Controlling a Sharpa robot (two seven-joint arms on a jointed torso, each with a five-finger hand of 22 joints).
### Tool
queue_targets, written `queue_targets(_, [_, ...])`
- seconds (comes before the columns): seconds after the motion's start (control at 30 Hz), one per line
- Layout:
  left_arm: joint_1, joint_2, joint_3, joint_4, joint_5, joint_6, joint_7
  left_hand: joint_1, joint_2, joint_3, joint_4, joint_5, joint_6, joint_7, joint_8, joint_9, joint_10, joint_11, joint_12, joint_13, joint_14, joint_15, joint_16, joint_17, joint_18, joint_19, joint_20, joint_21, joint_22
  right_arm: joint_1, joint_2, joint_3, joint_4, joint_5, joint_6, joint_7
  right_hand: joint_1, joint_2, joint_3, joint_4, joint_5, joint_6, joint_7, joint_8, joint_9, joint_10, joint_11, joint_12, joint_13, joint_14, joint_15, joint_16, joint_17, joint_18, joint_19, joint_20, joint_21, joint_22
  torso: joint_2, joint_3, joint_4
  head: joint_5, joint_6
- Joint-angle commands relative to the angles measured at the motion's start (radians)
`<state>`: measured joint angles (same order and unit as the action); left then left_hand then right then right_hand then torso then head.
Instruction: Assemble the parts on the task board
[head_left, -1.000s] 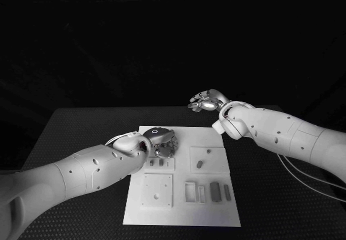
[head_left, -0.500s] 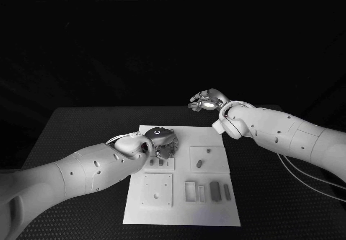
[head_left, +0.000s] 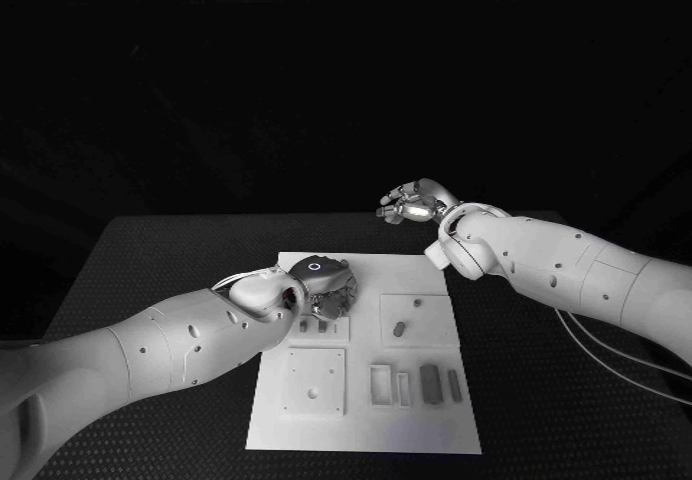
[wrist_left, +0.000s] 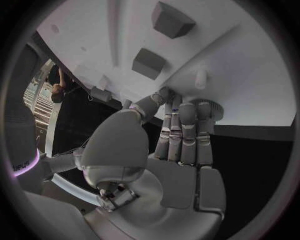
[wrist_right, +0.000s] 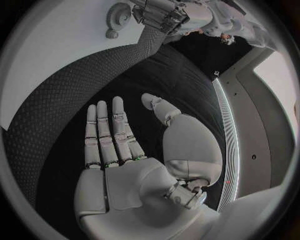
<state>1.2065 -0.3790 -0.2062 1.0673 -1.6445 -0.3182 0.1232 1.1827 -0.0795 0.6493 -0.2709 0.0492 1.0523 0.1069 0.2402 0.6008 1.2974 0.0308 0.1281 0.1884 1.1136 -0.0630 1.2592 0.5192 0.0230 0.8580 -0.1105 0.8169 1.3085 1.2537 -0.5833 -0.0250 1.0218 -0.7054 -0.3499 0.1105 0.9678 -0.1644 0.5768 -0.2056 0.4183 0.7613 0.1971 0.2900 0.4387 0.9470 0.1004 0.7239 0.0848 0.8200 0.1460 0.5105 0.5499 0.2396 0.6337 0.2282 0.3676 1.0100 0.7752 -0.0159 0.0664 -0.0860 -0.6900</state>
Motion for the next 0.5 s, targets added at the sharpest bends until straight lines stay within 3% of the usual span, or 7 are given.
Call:
queue_targets(0.03, [-0.021, -0.009, -0.015, -0.004, -0.002, 0.062, -0.019, 0.002, 0.014, -0.001, 0.004, 0.004, 0.009, -0.002, 0.006, 0.001, 0.022, 0.016, 0.001, 0.011, 0.006, -0.001, 0.006, -0.002, 0.015, 0.007, -0.046, 0.007, 0.014, 0.0, 0.001, 0.0, 0.002, -0.002, 0.01, 0.011, 0.006, 0.003, -0.005, 0.003, 0.006, 0.008, 0.009, 0.005, -0.002, -0.204, 0.075, 0.006, -0.001, -0.005, -0.002, -0.005, 0.001, -0.007, -0.002, 0.001, -0.006, 0.002, 0.0, 0.0, 0.0005, 0.0, 0.001])
queue_targets(0.27, [-0.021, -0.023, -0.012, 0.012, 0.028, 0.015, -0.014, 0.003, 0.016, -0.001, 0.0, 0.005, 0.013, -0.004, 0.008, 0.001, 0.028, 0.013, -0.001, 0.012, 0.015, -0.004, 0.009, -0.004, 0.017, 0.015, -0.049, 0.009, 0.014, 0.0, 0.001, 0.0, 0.001, -0.002, 0.009, 0.011, 0.006, 0.003, -0.005, 0.003, 0.006, 0.008, 0.009, 0.005, -0.002, -0.204, 0.075, 0.006, -0.002, -0.005, -0.002, -0.005, 0.001, -0.007, -0.002, 0.001, -0.006, 0.002, 0.0, 0.0002, -0.0002, 0.002, 0.004])
queue_targets(0.5, [-0.021, -0.031, 0.022, 0.022, 0.048, -0.009, -0.011, 0.003, 0.016, 0.0, -0.002, 0.005, 0.015, -0.005, 0.009, 0.0, 0.031, 0.012, -0.002, 0.012, 0.02, -0.005, 0.01, -0.005, 0.017, 0.02, -0.051, 0.011, 0.014, 0.0, 0.0, 0.0, 0.001, -0.002, 0.009, 0.012, 0.006, 0.003, -0.005, 0.003, 0.006, 0.008, 0.009, 0.005, -0.002, -0.204, 0.075, 0.006, -0.002, -0.005, -0.002, -0.006, 0.001, -0.007, -0.002, 0.001, -0.007, 0.003, 0.0, 0.0006, 0.0009, 0.003, 0.007])
